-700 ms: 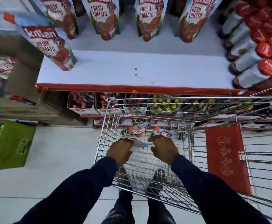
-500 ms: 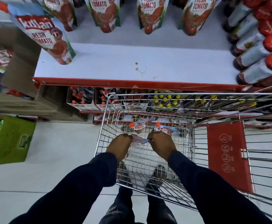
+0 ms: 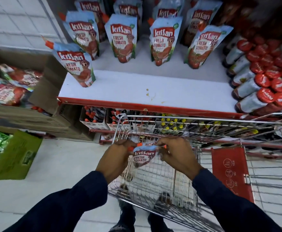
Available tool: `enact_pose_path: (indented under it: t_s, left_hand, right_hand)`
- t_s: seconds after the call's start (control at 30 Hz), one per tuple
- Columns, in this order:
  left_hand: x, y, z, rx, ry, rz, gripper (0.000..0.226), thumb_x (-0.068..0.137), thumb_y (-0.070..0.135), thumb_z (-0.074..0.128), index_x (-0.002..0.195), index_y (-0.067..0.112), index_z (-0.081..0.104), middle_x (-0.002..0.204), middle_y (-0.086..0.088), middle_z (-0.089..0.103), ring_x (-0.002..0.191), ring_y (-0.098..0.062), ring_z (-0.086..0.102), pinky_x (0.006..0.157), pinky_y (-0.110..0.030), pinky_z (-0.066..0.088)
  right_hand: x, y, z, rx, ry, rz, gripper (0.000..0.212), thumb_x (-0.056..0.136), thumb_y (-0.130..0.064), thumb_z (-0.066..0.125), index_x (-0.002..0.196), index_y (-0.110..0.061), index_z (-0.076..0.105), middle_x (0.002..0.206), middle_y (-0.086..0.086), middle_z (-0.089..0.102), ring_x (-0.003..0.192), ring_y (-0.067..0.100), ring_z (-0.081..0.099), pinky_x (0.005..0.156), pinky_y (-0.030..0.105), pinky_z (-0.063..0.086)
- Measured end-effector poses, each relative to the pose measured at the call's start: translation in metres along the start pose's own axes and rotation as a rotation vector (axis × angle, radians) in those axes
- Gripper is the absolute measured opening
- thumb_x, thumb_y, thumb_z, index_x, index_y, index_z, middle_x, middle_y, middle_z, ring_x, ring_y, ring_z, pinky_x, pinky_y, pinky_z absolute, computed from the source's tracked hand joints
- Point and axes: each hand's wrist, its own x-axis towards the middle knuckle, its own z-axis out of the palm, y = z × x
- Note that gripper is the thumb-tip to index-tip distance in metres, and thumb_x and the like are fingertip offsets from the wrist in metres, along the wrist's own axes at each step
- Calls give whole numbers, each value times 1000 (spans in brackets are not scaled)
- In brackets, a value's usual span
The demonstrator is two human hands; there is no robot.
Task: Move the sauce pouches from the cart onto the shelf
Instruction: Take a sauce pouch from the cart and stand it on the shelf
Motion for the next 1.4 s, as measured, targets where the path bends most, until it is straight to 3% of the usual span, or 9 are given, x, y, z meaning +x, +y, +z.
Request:
enact_pose_path:
  t_s: [0.23,0.33,0.57,0.77,0.93,1.03,1.17,1.3,1.4]
  left_hand:
    - [20,36,-102,-74,231,110,36,84,-3,66,107,25,66,100,6,67,88,-8,62,77,-27,52]
    - [35,45,-138,-50,294,156,32,83,-3,66,106,19,68,99,3,71,90,-11,64,80,-26,52]
    - [76,42,-204,271,418,197,25,84,13,72,106,26,70,94,5,73,100,-21,53,82,-40,44]
    - [116,28,-238,545,376,94,38,80,5,63,111,26,68,103,-2,73,117,-31,46,85,-46,32]
    - [145,13,-250,639,303,64,43,83,4,56,119,27,62,109,-6,70,117,-31,42,91,-48,29]
    - [158,7,-253,667,267,49,39,87,6,54,120,25,61,112,-7,69,118,-33,41,93,-48,29]
    - [171,-4,-252,700,238,19,37,88,4,54,119,23,61,111,-9,69,119,-33,40,96,-49,29]
    - [180,-13,-247,698,229,18,41,92,8,56,129,25,58,120,-9,67,121,-33,40,99,-50,29]
    - [184,-17,-245,687,234,18,41,92,9,60,130,25,59,121,-7,68,122,-31,40,99,-50,30]
  right_hand:
    - [20,-51,-90,118,225,-38,5,88,-31,67,91,-31,71,73,-14,69,52,1,56,53,24,45]
    - [40,-66,-117,178,322,-81,4,86,-29,69,89,-27,70,83,-16,71,67,0,58,66,27,50]
    - [99,-94,-156,200,412,-144,1,84,-21,75,83,-21,74,77,-11,74,69,2,63,64,22,50]
    - [153,-110,-157,144,430,-149,8,85,-18,72,79,-15,75,63,-11,59,56,-2,51,52,7,30]
    - [194,-115,-143,117,428,-72,10,85,-12,70,75,-13,72,70,0,70,61,11,59,54,21,41]
    - [213,-118,-137,97,432,-36,12,84,-7,68,74,-10,72,71,3,72,60,13,61,49,19,42]
    - [227,-121,-131,68,429,-1,12,84,-8,67,73,-9,71,71,6,72,61,17,62,55,30,54]
    - [231,-121,-128,106,410,26,6,86,-12,70,84,-9,75,81,3,73,63,10,58,51,15,37]
    - [232,-121,-128,131,404,44,6,86,-12,70,85,-10,76,83,3,74,66,10,59,52,13,36]
